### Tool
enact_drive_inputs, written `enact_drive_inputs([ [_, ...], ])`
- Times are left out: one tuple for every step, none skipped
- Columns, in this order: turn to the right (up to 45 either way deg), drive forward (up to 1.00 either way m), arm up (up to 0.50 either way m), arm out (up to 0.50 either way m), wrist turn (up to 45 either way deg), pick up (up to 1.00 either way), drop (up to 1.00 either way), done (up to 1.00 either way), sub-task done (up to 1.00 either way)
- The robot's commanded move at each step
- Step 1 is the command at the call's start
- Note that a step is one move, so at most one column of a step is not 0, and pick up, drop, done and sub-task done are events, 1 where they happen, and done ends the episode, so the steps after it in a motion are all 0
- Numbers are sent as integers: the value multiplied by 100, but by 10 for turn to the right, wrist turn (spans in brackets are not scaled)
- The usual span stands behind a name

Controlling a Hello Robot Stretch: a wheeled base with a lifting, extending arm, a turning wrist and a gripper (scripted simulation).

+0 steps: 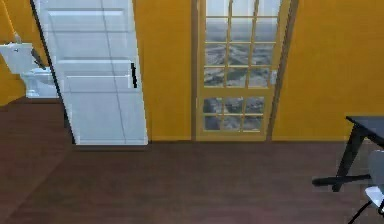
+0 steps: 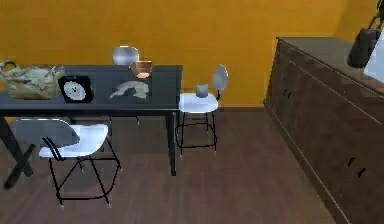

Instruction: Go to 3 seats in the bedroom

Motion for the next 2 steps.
enact_drive_inputs([
  [450, 0, 0, 0, 0, 0, 0, 0, 0],
  [420, 0, 0, 0, 0, 0, 0, 0, 0],
])
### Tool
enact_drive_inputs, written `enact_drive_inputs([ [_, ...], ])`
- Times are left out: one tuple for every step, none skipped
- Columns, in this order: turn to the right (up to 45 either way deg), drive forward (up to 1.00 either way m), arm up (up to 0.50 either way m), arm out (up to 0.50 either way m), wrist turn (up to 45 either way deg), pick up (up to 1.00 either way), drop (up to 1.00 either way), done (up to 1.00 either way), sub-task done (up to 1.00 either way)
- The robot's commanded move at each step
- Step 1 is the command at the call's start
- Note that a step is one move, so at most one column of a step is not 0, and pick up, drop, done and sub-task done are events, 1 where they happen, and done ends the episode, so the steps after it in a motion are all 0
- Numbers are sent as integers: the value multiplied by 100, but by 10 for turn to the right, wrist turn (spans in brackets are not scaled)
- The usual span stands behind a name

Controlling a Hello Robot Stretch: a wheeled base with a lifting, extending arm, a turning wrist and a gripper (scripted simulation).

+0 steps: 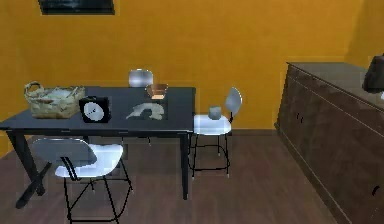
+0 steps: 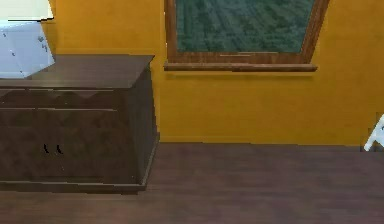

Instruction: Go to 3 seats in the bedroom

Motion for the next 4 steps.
enact_drive_inputs([
  [0, 50, 0, 0, 0, 0, 0, 0, 0],
  [0, 0, 0, 0, 0, 0, 0, 0, 100],
  [-450, 0, 0, 0, 0, 0, 0, 0, 0],
  [-450, 0, 0, 0, 0, 0, 0, 0, 0],
])
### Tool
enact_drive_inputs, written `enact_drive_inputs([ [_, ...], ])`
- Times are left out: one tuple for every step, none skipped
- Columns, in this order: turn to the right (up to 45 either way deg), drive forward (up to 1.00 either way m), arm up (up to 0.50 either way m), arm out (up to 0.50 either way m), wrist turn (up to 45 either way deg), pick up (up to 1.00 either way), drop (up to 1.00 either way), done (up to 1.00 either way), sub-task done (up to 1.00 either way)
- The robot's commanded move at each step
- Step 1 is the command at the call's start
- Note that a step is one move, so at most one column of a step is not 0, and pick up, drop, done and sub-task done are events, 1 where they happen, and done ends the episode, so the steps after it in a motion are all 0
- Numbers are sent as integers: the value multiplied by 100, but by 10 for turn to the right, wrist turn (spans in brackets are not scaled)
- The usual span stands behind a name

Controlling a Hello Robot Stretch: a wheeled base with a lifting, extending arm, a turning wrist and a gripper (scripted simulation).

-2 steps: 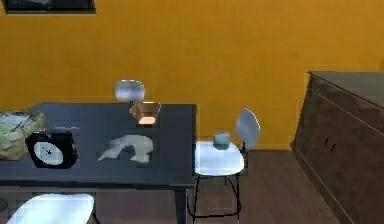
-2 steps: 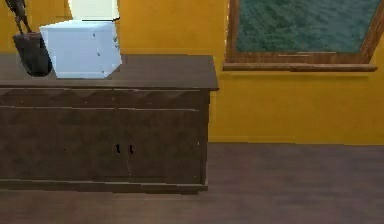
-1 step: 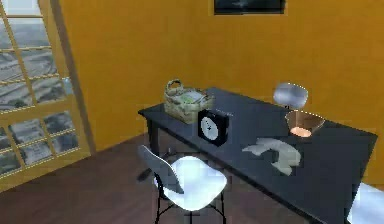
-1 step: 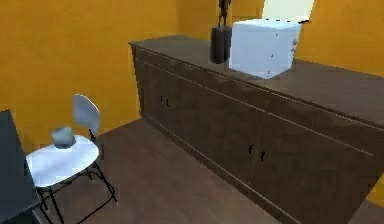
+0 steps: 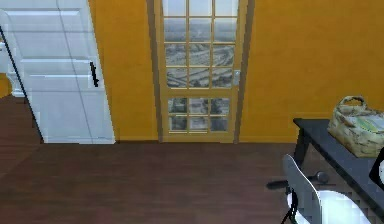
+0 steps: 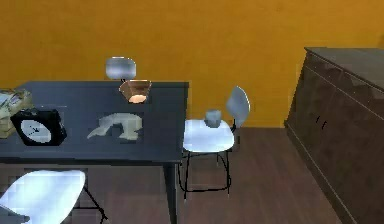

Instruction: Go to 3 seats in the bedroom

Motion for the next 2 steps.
enact_drive_inputs([
  [-150, 0, 0, 0, 0, 0, 0, 0, 0],
  [0, 45, 0, 0, 0, 0, 0, 0, 0],
])
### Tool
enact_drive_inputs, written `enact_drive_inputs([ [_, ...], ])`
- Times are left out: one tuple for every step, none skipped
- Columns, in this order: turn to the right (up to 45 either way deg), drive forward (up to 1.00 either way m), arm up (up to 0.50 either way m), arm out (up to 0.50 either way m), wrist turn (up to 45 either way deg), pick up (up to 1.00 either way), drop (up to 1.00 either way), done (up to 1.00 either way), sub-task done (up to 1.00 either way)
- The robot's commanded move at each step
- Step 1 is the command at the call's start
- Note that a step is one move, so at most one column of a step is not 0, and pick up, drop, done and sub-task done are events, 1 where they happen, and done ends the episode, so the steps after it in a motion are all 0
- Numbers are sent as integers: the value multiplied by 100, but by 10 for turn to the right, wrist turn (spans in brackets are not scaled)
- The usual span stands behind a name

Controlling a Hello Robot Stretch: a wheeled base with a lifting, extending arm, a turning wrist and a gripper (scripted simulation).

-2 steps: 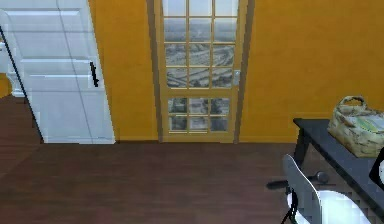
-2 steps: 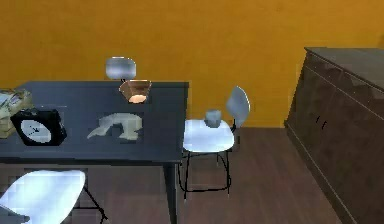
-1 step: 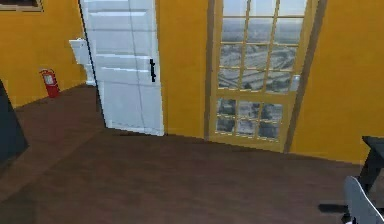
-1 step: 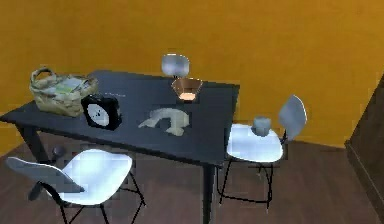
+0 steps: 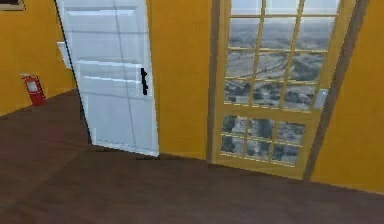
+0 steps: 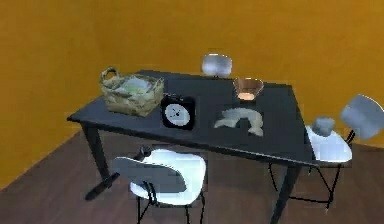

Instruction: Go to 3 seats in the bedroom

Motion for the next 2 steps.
enact_drive_inputs([
  [120, 0, 0, 0, 0, 0, 0, 0, 0],
  [0, 45, 0, 0, 0, 0, 0, 0, 0],
])
